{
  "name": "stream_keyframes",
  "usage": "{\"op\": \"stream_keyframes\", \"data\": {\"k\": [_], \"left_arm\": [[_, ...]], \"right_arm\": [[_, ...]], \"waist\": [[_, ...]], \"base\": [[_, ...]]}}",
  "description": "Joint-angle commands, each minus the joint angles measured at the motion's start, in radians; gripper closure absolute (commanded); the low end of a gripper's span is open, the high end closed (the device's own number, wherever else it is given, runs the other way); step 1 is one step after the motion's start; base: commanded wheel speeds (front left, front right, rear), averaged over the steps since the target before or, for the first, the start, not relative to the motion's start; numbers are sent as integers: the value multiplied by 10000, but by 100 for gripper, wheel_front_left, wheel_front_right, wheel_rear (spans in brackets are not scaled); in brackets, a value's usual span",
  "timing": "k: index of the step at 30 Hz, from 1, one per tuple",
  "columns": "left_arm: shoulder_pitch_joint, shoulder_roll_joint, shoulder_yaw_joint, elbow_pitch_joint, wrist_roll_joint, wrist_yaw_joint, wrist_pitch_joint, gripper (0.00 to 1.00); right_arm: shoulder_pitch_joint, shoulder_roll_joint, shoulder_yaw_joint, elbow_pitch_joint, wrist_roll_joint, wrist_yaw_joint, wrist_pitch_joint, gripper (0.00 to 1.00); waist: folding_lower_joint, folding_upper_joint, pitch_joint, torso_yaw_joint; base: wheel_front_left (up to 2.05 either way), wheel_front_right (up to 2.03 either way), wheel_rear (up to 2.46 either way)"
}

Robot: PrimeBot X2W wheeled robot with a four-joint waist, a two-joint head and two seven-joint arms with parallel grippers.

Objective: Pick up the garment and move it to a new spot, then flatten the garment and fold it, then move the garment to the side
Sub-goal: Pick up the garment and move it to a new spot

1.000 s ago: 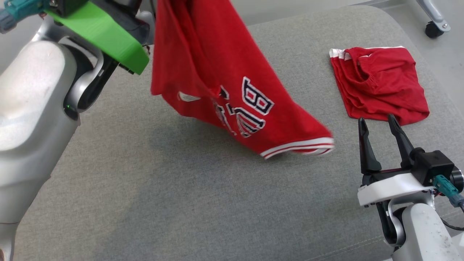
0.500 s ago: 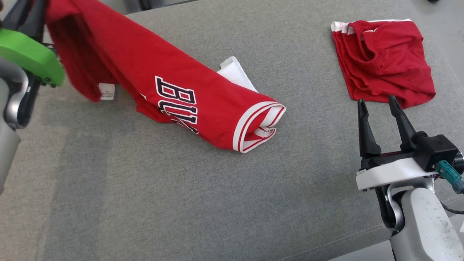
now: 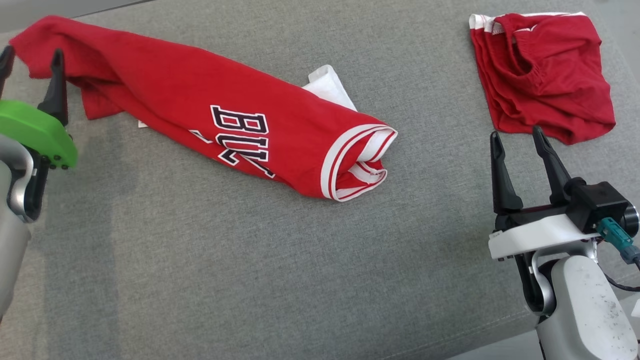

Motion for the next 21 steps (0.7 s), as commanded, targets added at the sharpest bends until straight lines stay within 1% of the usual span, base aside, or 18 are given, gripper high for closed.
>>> {"op": "stream_keyframes", "data": {"k": [1,6,8,11,13,16,19,21], "left_arm": [[278,-22,79,-18,-58,-56,-114,0],[1147,-224,402,-579,-19,-77,-298,0],[1540,-335,776,-1206,180,47,-294,0],[2597,-649,1363,-2187,529,258,-289,0],[3375,-963,1830,-2913,928,353,-292,0],[4400,-1389,2408,-3654,1314,406,-294,0],[5490,-2031,3049,-4285,1747,426,-283,0],[6124,-2413,3348,-4578,2082,357,-285,0]], "right_arm": [[-72,-39,-5,33,-78,-15,-19,0],[100,-37,-40,144,-244,-15,-21,0],[197,-37,-65,181,-317,-15,-21,0],[345,-37,-101,278,-437,-15,-19,0],[444,-37,-142,364,-551,-15,-21,0],[584,-36,-152,500,-656,-15,-19,0],[781,-36,-114,648,-745,-15,-21,0],[900,-37,-64,749,-736,-15,-19,0]], "waist": [[0,0,-193,167],[0,0,-654,476],[0,0,-870,624],[0,0,-1237,858],[0,0,-1535,1044],[0,0,-1858,1245],[0,0,-2190,1442],[0,0,-2391,1543]], "base": [[0,0,0],[0,0,0],[0,0,0],[0,0,0],[0,0,0],[0,0,0],[0,0,0],[0,0,0]]}}
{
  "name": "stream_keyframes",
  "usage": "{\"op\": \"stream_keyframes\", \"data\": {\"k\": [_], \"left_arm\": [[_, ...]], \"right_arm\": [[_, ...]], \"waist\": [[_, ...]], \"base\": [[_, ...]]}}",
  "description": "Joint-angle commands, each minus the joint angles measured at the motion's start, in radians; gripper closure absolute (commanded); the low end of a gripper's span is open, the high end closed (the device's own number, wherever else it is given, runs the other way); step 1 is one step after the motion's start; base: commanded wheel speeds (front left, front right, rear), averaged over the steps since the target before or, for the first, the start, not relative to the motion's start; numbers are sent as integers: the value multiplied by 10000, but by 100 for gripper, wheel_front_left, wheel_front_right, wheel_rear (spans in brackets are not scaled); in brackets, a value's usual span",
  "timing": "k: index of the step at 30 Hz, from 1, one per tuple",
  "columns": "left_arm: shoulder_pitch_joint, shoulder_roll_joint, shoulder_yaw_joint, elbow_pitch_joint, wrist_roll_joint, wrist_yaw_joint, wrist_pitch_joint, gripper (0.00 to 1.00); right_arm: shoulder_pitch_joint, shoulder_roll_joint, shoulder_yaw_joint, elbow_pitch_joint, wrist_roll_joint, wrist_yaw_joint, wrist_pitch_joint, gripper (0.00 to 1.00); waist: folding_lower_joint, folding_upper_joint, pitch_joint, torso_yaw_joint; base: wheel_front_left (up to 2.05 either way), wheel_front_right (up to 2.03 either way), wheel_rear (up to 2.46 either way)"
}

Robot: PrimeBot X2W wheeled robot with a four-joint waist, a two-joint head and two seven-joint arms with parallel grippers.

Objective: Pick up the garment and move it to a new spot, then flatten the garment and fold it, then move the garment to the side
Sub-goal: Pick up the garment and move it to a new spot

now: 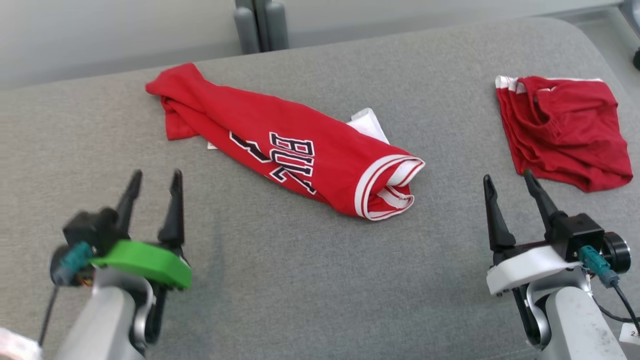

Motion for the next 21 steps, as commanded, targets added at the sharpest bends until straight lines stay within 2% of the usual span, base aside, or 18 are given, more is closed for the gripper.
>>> {"op": "stream_keyframes", "data": {"k": [1,6,10,21], "left_arm": [[428,-160,210,-103,211,-91,-3,0],[1709,-974,1031,-413,811,-373,-4,0],[2421,-1395,1641,-582,1136,-522,-3,0],[3288,-2050,2555,-733,1785,-847,-5,0]], "right_arm": [[199,-39,22,82,-45,-15,-17,0],[499,-39,198,321,41,-15,-17,0],[724,-39,295,472,151,-15,-17,0],[985,-37,372,761,385,-15,-17,0]], "waist": [[0,0,-552,435],[0,0,-936,541],[0,0,-1145,561],[0,0,-1322,650]], "base": [[0,0,0],[0,0,0],[0,0,0],[0,0,0]]}}
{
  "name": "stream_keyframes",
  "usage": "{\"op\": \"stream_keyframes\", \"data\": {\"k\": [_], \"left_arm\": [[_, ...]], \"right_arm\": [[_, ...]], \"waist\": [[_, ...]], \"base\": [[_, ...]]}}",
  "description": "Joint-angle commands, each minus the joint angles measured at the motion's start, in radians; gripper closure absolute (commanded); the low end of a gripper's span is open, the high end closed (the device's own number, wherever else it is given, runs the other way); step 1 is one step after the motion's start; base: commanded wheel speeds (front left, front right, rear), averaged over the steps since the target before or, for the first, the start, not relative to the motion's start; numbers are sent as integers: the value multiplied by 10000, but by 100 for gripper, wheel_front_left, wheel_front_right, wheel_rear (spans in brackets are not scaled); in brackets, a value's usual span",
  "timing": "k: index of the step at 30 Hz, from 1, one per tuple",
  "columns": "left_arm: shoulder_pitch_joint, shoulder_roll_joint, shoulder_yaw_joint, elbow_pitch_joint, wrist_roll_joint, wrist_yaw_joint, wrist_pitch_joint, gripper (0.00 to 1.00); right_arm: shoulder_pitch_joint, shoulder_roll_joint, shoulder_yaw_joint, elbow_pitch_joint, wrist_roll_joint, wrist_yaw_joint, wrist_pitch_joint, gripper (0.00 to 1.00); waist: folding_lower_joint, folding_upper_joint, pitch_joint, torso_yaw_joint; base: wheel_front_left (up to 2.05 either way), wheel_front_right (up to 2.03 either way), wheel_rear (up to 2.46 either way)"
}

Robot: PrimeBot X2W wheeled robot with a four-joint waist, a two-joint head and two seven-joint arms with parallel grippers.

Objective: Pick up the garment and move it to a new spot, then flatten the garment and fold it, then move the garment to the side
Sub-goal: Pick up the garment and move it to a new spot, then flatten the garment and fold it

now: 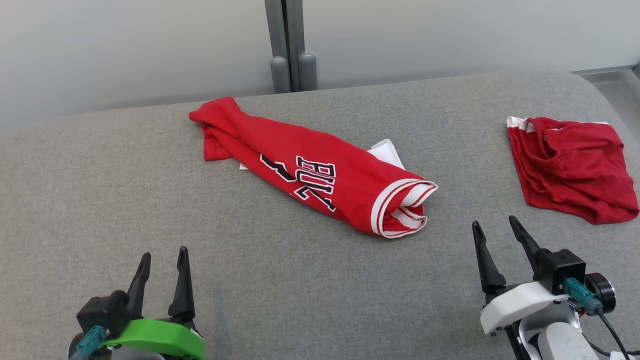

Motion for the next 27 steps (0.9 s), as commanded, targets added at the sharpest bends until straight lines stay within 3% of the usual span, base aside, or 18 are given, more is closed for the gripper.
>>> {"op": "stream_keyframes", "data": {"k": [1,18,27], "left_arm": [[129,-57,89,27,149,-76,-3,0],[-339,-338,-60,-114,480,-158,-3,0],[-671,-371,-419,-106,463,-160,-5,0]], "right_arm": [[17,-37,-14,53,43,-15,-21,0],[-1196,-39,12,726,-408,-15,-21,0],[-3197,-39,-58,3039,-599,-15,60,0]], "waist": [[0,0,15,28],[0,0,634,415],[0,0,1162,893]], "base": [[0,0,0],[0,0,0],[0,0,0]]}}
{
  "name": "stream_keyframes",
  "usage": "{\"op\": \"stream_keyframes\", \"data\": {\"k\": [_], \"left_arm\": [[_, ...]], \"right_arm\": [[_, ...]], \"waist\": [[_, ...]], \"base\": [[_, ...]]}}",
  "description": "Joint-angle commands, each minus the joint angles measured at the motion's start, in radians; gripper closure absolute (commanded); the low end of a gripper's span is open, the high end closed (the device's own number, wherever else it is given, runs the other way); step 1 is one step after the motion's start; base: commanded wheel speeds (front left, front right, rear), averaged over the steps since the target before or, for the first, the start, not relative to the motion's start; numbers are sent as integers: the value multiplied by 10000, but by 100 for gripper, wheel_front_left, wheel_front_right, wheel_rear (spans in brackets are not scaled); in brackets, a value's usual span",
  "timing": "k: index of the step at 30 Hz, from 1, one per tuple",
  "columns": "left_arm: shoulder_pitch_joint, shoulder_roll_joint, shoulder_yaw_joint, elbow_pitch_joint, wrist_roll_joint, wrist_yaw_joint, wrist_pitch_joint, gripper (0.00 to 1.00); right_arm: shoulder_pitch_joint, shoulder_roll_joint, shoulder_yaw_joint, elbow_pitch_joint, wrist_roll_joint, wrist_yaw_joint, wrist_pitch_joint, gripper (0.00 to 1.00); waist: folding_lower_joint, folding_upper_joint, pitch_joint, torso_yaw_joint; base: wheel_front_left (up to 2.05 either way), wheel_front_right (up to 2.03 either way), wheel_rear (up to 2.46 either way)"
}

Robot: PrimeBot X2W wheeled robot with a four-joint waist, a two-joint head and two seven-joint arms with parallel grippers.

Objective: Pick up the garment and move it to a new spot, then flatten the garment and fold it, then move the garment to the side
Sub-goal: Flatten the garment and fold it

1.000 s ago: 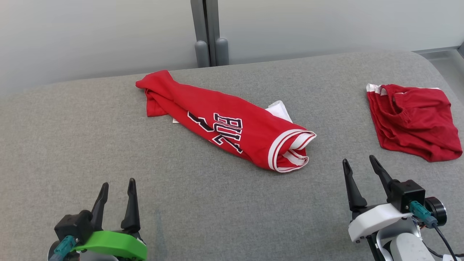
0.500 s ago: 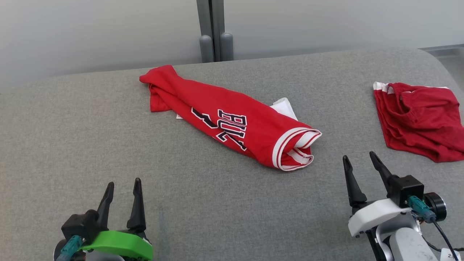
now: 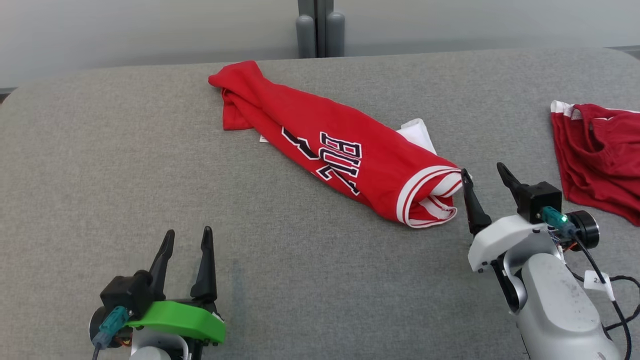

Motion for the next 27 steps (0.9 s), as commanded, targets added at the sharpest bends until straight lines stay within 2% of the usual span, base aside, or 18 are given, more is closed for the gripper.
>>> {"op": "stream_keyframes", "data": {"k": [1,3,10,14,21,22,23,24,25,26,27], "left_arm": [[-168,1,-47,21,17,-30,-4,0],[-205,-14,-84,42,1,-30,-5,0],[-153,-72,-102,114,-53,-31,-5,0],[-165,-92,-162,145,-58,-32,-4,0],[-154,-110,-238,150,-51,-32,-4,0],[-155,-111,-227,148,-49,-32,-4,0],[-160,-113,-210,144,-45,-32,-4,0],[-166,-114,-203,142,-40,-32,-4,0],[-186,-118,-191,138,-32,-32,-4,0],[-201,-119,-188,138,-29,-32,-4,0],[-213,-116,-188,139,-30,-32,-4,0]], "right_arm": [[-280,-44,-39,472,33,-15,119,0],[-598,-39,2,1134,122,-15,260,0],[-1267,-39,756,2699,1654,-15,404,0],[-1540,-41,1268,3244,2689,-15,474,0],[-1899,-41,1958,3883,3556,-15,393,0],[-1962,-39,2047,3971,3596,-15,373,9],[-2044,-41,2119,4052,3575,-15,313,57],[-2107,-42,2160,4119,3539,-15,283,67],[-2273,-41,2208,4279,3450,-15,213,96],[-2382,-42,2186,4352,3341,-15,157,100],[-2473,-52,2145,4438,3197,-15,120,100]], "waist": [[0,0,201,230],[0,0,238,314],[0,0,255,458],[0,0,243,497],[0,0,267,542],[0,0,279,541],[0,0,294,538],[0,0,307,534],[0,0,340,518],[0,0,357,509],[0,0,368,501]], "base": [[0,0,0],[0,0,0],[0,0,0],[0,0,0],[0,0,0],[0,0,0],[0,0,0],[0,0,0],[0,0,0],[0,0,0],[0,0,0]]}}
